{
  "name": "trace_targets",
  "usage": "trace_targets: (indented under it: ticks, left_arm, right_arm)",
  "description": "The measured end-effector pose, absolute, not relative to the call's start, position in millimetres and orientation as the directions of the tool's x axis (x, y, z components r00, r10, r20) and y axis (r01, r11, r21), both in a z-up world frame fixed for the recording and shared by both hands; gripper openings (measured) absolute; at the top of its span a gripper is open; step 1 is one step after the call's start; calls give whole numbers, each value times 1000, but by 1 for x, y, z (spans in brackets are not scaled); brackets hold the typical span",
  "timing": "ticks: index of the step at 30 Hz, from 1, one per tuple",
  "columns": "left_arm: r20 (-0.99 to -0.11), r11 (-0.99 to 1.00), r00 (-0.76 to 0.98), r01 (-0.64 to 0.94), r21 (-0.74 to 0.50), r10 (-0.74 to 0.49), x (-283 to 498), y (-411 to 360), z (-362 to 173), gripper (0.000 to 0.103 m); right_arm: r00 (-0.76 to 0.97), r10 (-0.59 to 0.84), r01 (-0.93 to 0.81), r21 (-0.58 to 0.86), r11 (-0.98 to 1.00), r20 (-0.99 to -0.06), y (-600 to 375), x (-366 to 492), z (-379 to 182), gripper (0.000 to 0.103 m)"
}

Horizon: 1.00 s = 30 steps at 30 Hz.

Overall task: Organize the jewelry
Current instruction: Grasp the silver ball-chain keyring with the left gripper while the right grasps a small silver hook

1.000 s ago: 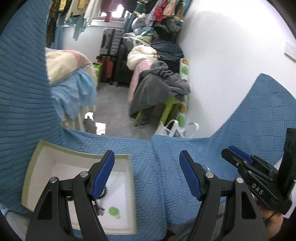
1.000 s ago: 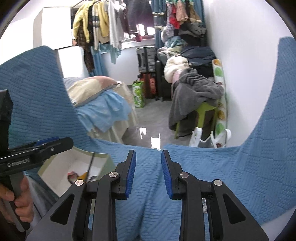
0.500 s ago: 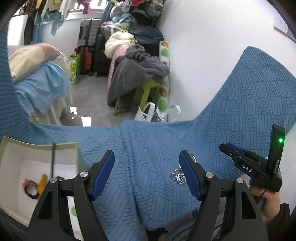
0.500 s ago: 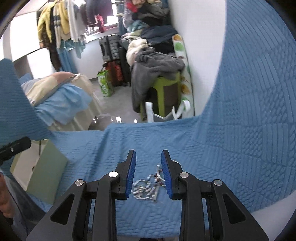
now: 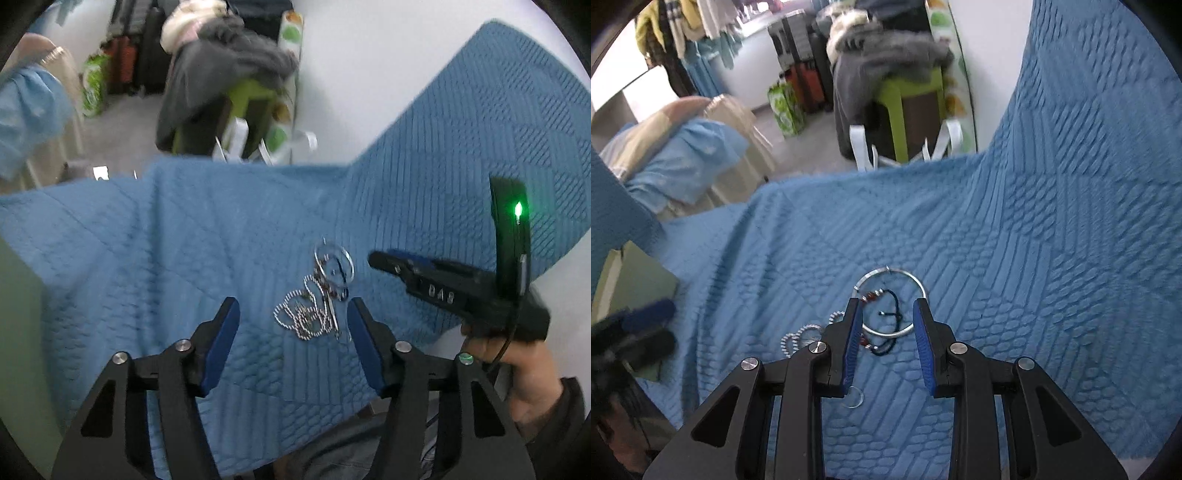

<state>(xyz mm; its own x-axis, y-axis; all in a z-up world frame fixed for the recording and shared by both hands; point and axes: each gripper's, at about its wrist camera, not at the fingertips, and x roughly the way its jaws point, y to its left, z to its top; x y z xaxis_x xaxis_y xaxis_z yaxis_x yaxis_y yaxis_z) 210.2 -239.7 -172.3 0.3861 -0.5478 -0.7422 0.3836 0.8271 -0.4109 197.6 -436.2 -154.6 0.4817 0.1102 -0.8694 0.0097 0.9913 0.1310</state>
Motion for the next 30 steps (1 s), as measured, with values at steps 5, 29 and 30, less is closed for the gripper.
trace_targets:
  ticks: [5, 29, 30]
  left_arm:
    - [-770, 816, 313, 378, -437, -556, 218, -261, -205, 42]
    - [-811, 811, 309, 497, -308, -497, 216, -300, -226, 41]
    - [-812, 809, 308, 504, -302, -495, 216, -303, -227, 41]
  right_arm:
    - [428, 185, -68, 173, 983, -885, -424, 210, -172, 26]
    - [427, 263, -66, 261, 963, -865, -435, 226, -182, 2]
    - [439, 267, -62, 267, 962, -858, -437, 224, -179, 2]
